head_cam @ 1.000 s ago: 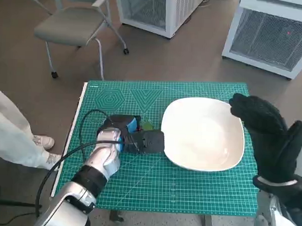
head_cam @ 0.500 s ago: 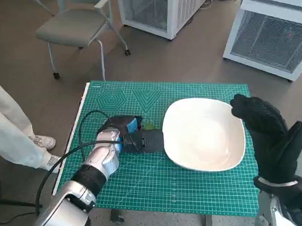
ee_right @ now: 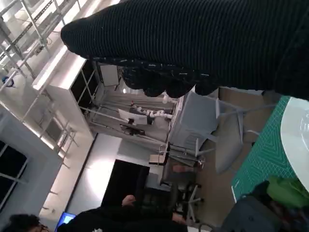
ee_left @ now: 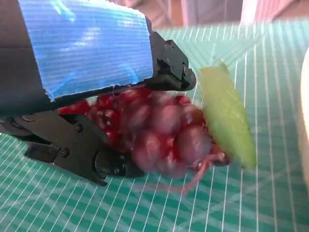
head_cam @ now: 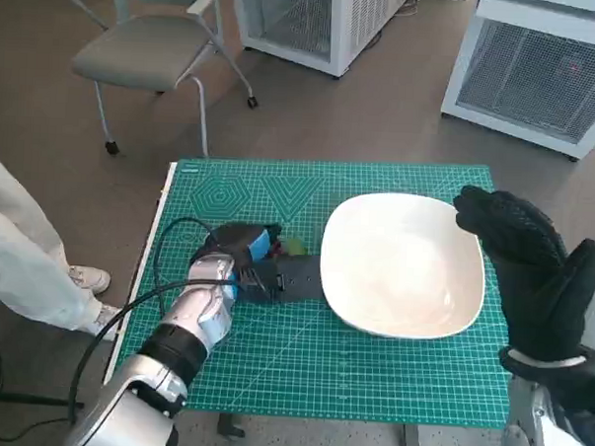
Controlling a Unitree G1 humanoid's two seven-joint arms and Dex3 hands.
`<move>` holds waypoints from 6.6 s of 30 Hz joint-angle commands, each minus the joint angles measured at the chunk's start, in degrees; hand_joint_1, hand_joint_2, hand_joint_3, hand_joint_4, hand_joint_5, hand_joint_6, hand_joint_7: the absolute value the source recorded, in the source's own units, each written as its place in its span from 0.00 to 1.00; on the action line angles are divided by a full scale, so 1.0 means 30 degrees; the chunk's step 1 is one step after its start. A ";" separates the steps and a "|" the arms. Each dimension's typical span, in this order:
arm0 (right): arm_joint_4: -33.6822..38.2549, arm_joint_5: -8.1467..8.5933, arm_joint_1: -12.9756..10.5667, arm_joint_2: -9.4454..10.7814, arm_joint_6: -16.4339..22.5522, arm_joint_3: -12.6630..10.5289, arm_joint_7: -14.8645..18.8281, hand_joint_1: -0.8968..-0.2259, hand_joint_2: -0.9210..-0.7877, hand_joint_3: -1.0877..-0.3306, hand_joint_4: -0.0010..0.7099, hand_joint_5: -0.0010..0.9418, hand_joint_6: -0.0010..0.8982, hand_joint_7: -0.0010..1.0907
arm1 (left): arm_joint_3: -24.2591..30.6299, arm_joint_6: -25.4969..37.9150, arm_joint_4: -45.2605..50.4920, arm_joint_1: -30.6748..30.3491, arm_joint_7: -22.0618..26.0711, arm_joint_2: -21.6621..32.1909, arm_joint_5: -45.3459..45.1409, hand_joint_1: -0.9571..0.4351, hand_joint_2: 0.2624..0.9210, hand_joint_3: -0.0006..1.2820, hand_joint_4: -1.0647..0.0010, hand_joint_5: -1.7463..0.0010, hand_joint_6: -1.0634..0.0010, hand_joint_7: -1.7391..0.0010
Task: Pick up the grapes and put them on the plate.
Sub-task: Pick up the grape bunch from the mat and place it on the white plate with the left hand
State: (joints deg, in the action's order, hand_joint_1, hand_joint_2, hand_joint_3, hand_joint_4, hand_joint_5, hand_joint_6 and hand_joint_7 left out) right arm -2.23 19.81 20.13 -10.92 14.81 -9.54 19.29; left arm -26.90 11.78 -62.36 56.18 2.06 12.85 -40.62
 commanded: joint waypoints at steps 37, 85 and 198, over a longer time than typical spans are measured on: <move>0.0576 0.0037 0.0084 -0.0080 -0.0072 0.0078 0.0203 0.59 0.00 0.68 0.44 0.49 0.21 0.82 | 0.0361 0.0534 0.4338 -0.1469 0.0983 0.1356 0.1077 0.96 0.62 0.58 0.58 0.08 0.52 0.95; 0.0536 -0.0230 0.0098 -0.0033 0.0219 0.0109 0.0083 0.59 0.00 0.69 0.44 0.49 0.22 0.81 | 0.4350 0.1241 2.0952 -0.4524 0.3579 0.3998 0.1286 0.69 0.96 0.02 0.26 0.35 0.32 0.43; -0.1494 -0.0461 -0.2126 0.0201 0.0146 -0.0596 -0.1395 0.59 0.00 0.66 0.44 0.48 0.21 0.82 | 0.0905 -0.3558 1.0614 0.3635 0.2440 -0.2783 0.1736 0.46 0.98 0.02 0.74 1.00 0.63 0.97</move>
State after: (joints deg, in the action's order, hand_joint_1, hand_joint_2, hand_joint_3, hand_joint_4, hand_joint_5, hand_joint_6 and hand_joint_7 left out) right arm -7.23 17.96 14.80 -10.15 16.23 -11.31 14.63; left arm -24.64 3.32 -29.86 67.65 11.39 4.02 -35.77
